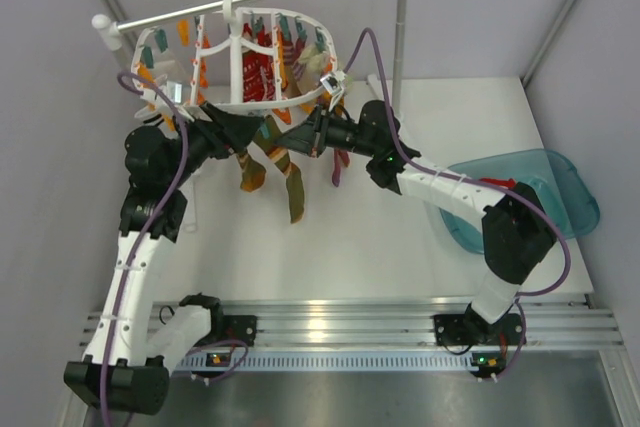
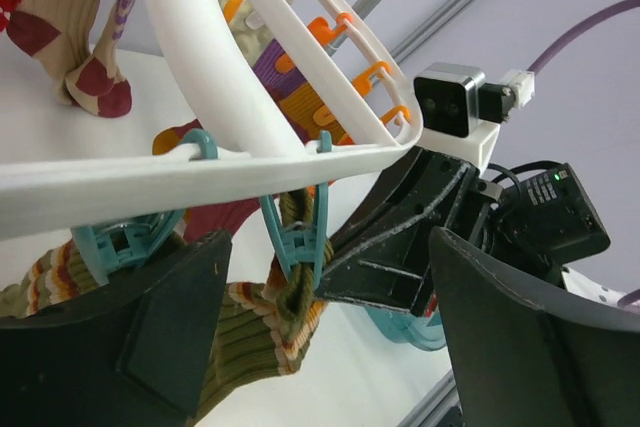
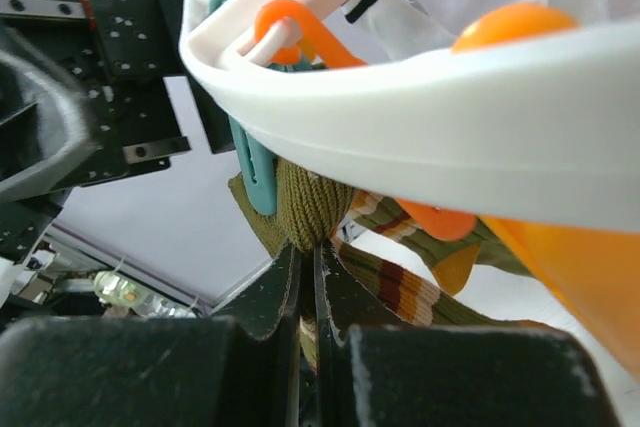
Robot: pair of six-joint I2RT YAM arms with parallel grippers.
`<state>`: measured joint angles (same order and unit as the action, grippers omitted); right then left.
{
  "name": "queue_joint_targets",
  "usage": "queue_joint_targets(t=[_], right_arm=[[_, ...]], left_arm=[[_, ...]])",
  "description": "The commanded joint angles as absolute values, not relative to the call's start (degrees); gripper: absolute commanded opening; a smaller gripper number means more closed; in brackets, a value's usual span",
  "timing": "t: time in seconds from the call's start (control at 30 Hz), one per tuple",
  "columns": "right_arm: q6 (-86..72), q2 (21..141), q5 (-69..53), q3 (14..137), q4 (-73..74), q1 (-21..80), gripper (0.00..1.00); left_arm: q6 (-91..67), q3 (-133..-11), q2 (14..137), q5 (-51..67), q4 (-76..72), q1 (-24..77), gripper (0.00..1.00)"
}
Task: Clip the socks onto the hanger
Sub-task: Clamp the sock onto the hanger.
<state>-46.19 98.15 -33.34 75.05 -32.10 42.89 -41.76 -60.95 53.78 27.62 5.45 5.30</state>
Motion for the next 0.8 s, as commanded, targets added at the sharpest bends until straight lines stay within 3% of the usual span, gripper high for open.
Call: queue_joint_targets(t=[0.0, 0.03, 0.13, 0.23, 0.47, 0.5, 0.63, 0.77], right_arm=[[-44.04, 96.95, -33.57, 76.82, -32.44, 42.45, 0.00], [-43.60, 96.77, -33.66, 76.90, -31.91, 42.36, 0.00], [-42.45, 94.93, -33.13, 76.03, -30.06, 42.01, 0.25], [-40.70, 92.56, -32.34, 74.54, -27.69, 41.66, 0.41], [-37.62, 83.60, -32.52, 67.25, -22.07, 37.63, 0.59], [-36.14, 82.19, -32.69, 66.28, -21.10, 37.10, 0.62], [-29.90, 73.42, -33.22, 62.85, -13.22, 34.63, 0.80], [-21.56, 65.41, -32.35, 59.34, -3.97, 30.08, 0.91]], left_arm=[[-39.82, -60.03, 49.75, 26.46, 7.03, 4.83, 0.86], [-39.38, -59.77, 49.05, 25.93, 7.55, 4.83, 0.88], [-37.80, -58.80, 46.32, 25.23, 9.40, 4.66, 0.90], [-35.60, -58.10, 43.60, 24.35, 12.30, 4.57, 0.90], [-27.27, -58.45, 38.85, 21.89, 20.73, 4.39, 0.93], [-26.29, -58.53, 38.59, 21.80, 22.57, 4.39, 0.98], [-19.10, -58.80, 37.79, 21.97, 27.66, 4.39, 0.98], [-12.23, -60.46, 38.93, 21.89, 33.74, 4.39, 0.98]])
